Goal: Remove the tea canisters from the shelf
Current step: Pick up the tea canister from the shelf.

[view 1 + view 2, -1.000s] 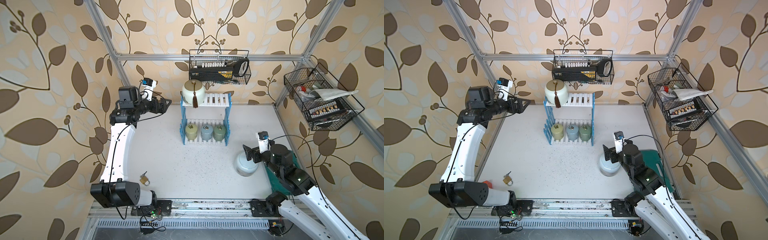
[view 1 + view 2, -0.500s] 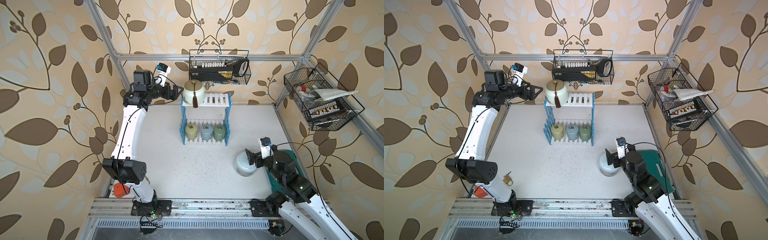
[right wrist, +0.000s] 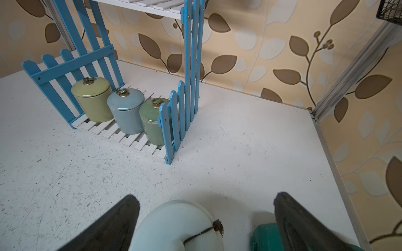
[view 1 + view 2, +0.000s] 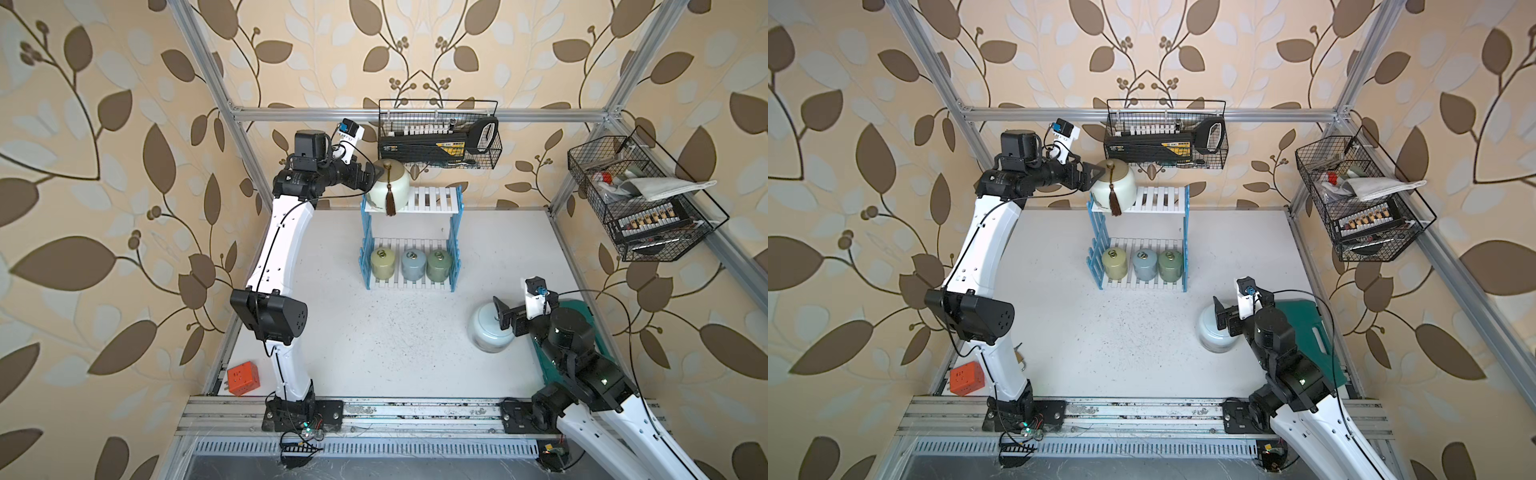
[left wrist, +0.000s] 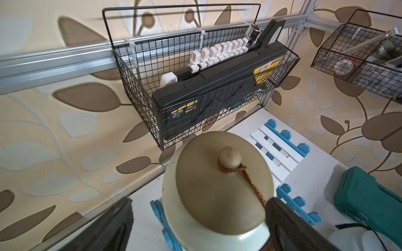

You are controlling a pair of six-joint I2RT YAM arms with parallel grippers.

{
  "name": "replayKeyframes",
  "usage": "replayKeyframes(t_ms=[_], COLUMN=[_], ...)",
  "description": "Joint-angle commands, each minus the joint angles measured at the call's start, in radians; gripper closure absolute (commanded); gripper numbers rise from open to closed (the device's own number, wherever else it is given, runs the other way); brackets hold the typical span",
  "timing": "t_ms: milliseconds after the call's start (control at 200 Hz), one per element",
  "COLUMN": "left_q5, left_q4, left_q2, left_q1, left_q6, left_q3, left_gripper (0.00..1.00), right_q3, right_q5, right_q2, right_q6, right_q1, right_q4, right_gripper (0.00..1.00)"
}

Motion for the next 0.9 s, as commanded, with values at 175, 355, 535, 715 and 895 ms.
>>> replayKeyframes(t_ms=[175,355,535,715,895], left_q5=[-0.043,-0.052,-0.059,-0.057,-0.050], left_q4=[0.047,0.065,0.089,0.095,0.078], left_q2=[0.063,0.096,0.116,0.141,0.135], left_q1=[-0.047,-0.074,-0.082,-0.083,-0.083], left_q6=[0.072,0.109,0.132,0.127,0.113], left_q3=[0.102,0.132,0.147,0.167,0.139], left_gripper=[0.02,0.04,0.12,0.27,0.43], right_q3=[-0.023,-0.026,-0.030,-0.032,-0.034], right_q5=[0.031,0.019,0.012,0.031,0.036], right_q2=[-0.024,-0.038,-0.043,-0.042,-0.048], right_q6=[-0.015,-0.016,-0.016,-0.019,-0.020], right_q1=[-0.006,-0.007,-0.007,-0.006,-0.006], right_q4=[0.026,0.029,0.033,0.033,0.036], right_gripper=[0.01,0.01,0.01,0.01,0.01])
